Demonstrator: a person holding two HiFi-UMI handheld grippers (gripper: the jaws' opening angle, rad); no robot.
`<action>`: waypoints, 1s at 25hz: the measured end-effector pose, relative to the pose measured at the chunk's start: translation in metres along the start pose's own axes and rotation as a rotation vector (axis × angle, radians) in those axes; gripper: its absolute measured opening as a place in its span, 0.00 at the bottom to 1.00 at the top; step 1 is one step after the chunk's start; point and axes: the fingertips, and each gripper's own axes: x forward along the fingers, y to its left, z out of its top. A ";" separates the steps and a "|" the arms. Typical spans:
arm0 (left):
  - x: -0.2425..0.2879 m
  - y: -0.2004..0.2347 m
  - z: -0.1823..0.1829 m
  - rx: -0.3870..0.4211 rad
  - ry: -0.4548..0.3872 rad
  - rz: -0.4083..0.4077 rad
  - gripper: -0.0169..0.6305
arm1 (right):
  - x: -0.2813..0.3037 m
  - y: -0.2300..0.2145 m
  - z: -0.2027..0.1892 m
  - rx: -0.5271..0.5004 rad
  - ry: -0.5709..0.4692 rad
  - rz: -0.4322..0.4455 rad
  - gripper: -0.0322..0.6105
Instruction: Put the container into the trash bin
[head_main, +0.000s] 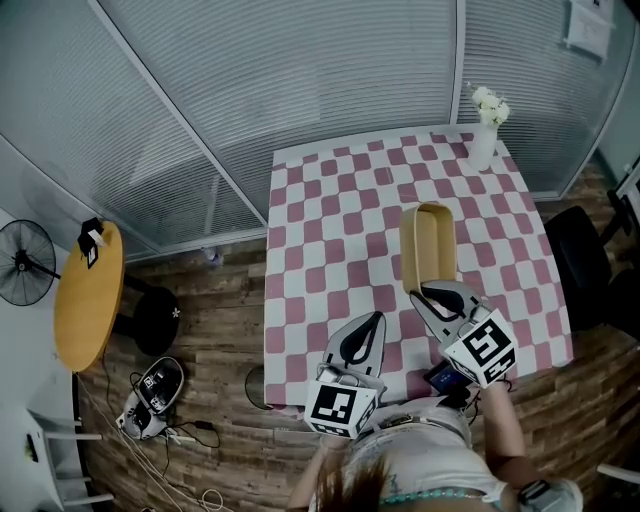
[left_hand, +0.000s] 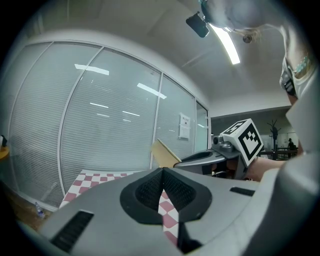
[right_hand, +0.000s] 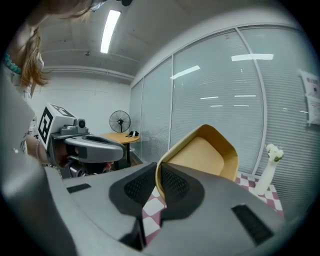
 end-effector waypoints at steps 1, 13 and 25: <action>0.001 -0.001 0.000 0.000 0.001 0.000 0.04 | -0.001 0.001 0.000 -0.001 0.001 0.005 0.08; 0.006 -0.016 -0.007 0.007 -0.005 0.068 0.04 | -0.005 0.004 -0.006 0.003 -0.038 0.110 0.08; -0.044 0.030 -0.006 -0.004 -0.016 0.216 0.04 | 0.029 0.046 -0.005 -0.024 -0.006 0.207 0.08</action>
